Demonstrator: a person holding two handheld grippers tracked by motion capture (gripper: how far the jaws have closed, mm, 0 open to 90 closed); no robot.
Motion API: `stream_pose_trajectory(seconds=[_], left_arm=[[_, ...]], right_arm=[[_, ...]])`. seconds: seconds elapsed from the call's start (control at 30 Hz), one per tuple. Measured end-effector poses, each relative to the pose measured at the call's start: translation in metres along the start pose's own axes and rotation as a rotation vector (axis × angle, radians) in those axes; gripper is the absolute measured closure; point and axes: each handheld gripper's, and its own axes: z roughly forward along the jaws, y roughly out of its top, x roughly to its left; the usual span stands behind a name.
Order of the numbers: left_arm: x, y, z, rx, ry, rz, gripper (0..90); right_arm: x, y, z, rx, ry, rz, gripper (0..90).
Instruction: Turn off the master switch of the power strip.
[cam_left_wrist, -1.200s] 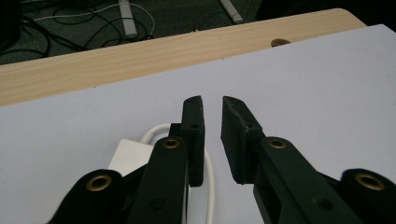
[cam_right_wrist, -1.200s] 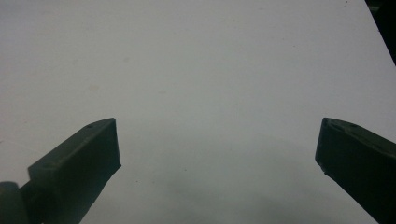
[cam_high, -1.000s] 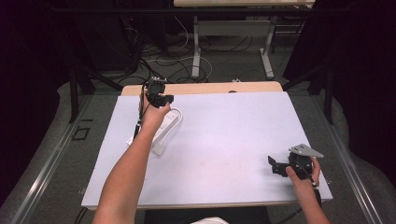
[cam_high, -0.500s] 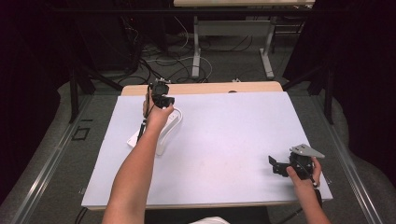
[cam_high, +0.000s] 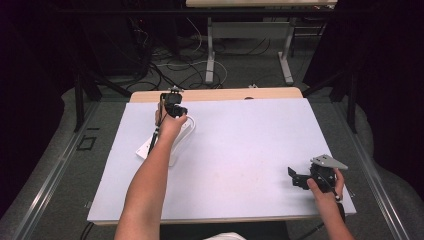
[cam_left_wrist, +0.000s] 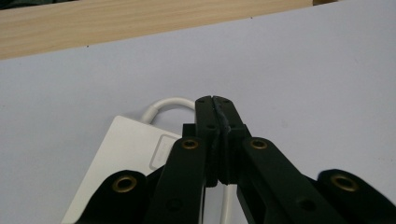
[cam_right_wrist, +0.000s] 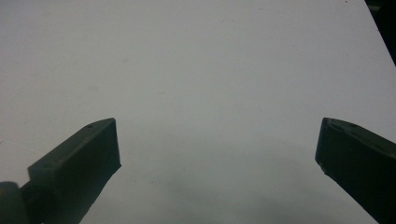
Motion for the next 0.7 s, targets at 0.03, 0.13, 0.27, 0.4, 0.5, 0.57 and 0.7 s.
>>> stream_pose_trajectory(seconds=[0.03,0.13,0.27,0.4,0.5,0.57,0.7], left_arm=[[0.000,-0.001,0.002,0.000,0.000,-0.010,90.0],[0.002,-0.003,0.006,0.020,0.004,-0.021,90.0],[0.005,-0.005,0.013,0.041,0.008,-0.027,90.0],[0.007,-0.007,0.016,0.060,0.015,-0.027,90.0],[0.008,-0.008,0.019,0.067,0.019,-0.037,90.0],[0.009,-0.010,0.019,0.078,0.022,-0.033,90.0],[0.011,-0.013,0.022,0.083,0.023,-0.036,90.0]], right_arm=[[-0.001,0.000,0.000,-0.003,0.002,-0.005,0.0],[0.000,0.000,0.001,-0.008,-0.005,0.001,0.0],[0.000,-0.001,0.000,0.003,0.004,-0.002,0.0],[-0.001,-0.001,0.000,0.004,0.002,-0.007,0.0],[-0.002,-0.001,0.000,0.006,-0.001,-0.008,0.0],[-0.002,-0.001,0.000,0.006,0.001,-0.008,0.0],[-0.001,-0.001,-0.001,0.005,0.003,-0.009,0.0]])
